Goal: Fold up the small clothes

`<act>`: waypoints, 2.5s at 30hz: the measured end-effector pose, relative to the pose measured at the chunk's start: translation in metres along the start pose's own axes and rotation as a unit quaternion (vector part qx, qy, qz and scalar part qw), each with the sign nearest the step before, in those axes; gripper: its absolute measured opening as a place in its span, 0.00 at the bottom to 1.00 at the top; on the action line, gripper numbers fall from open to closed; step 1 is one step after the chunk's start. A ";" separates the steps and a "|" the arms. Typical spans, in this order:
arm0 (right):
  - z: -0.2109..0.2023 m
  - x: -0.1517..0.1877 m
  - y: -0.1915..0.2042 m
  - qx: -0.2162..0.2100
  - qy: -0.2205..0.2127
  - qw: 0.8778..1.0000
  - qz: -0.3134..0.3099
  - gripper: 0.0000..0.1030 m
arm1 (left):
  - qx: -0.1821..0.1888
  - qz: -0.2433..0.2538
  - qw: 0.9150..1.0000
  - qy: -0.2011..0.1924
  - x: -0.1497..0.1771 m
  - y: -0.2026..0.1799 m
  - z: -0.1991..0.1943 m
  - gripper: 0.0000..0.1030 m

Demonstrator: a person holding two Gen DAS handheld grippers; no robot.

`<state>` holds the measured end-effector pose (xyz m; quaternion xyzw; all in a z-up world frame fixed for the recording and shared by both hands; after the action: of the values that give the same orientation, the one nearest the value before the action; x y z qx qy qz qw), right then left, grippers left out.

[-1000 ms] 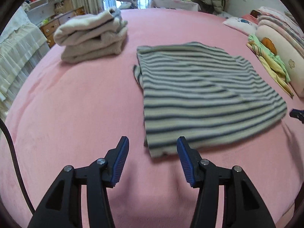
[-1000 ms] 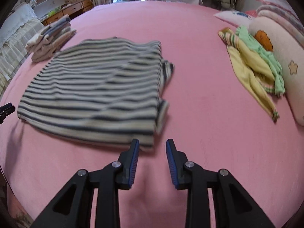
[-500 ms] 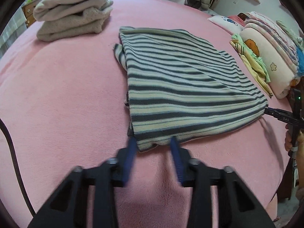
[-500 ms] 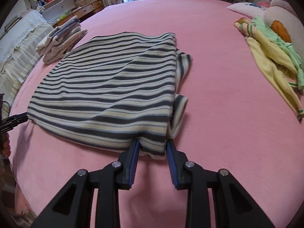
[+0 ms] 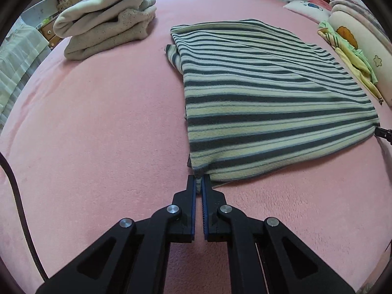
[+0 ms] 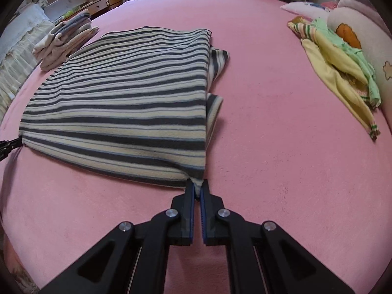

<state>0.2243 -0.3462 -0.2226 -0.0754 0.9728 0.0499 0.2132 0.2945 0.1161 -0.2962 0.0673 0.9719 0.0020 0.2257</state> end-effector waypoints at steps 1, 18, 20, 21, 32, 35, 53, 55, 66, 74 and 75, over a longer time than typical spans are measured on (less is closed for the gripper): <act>0.002 0.001 0.000 0.005 0.002 1.000 -0.002 0.03 | -0.001 -0.001 1.000 0.001 0.000 0.001 0.001 0.02; -0.075 -0.105 0.013 0.028 -0.088 0.995 -0.031 0.42 | -0.049 0.016 0.996 -0.075 -0.107 0.010 -0.071 0.62; -0.060 -0.136 0.014 0.015 -0.090 0.996 -0.025 0.42 | -0.044 0.006 0.996 -0.079 -0.138 0.005 -0.053 0.62; -0.052 -0.149 0.014 0.017 -0.089 0.996 -0.020 0.42 | -0.041 0.003 0.996 -0.077 -0.154 -0.001 -0.040 0.62; 0.075 -0.247 0.030 -0.064 -0.030 0.997 0.045 0.18 | -0.013 0.002 0.999 -0.035 -0.243 -0.040 0.079 0.35; 0.099 -0.251 0.046 -0.065 -0.018 0.997 0.034 0.18 | -0.029 -0.004 0.999 -0.021 -0.252 -0.043 0.102 0.30; 0.059 -0.197 -0.049 0.030 -0.036 0.991 0.125 0.02 | -0.131 -0.051 0.989 -0.046 -0.235 -0.001 0.066 0.21; 0.036 -0.184 -0.026 0.001 -0.049 0.993 0.104 0.02 | -0.106 -0.043 0.991 -0.063 -0.223 -0.013 0.038 0.21; -0.015 -0.093 0.147 -0.171 -0.036 0.984 -0.015 0.02 | 0.035 -0.074 0.996 -0.042 -0.075 -0.097 -0.033 0.24; 0.035 -0.054 0.104 -0.121 0.000 0.990 0.068 0.00 | -0.043 -0.123 0.991 0.001 -0.030 -0.060 0.004 0.21; 0.035 -0.049 0.086 -0.126 0.000 0.988 0.092 0.00 | -0.035 -0.127 0.991 -0.001 -0.025 -0.053 0.003 0.16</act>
<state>0.2682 -0.2510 -0.2281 -0.0118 0.9616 0.1912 0.1965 0.3115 0.0599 -0.2896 -0.0648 0.9717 0.0069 0.2269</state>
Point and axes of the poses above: each gripper's, at about its wrist camera, not at the fingertips, and z roughly the way its jaws point, y to its left, x to its underside, the point moved 2 cm from there along z, roughly the way its jaws point, and after that the axes turned 2 degrees about -x, right-handed, at the moved point
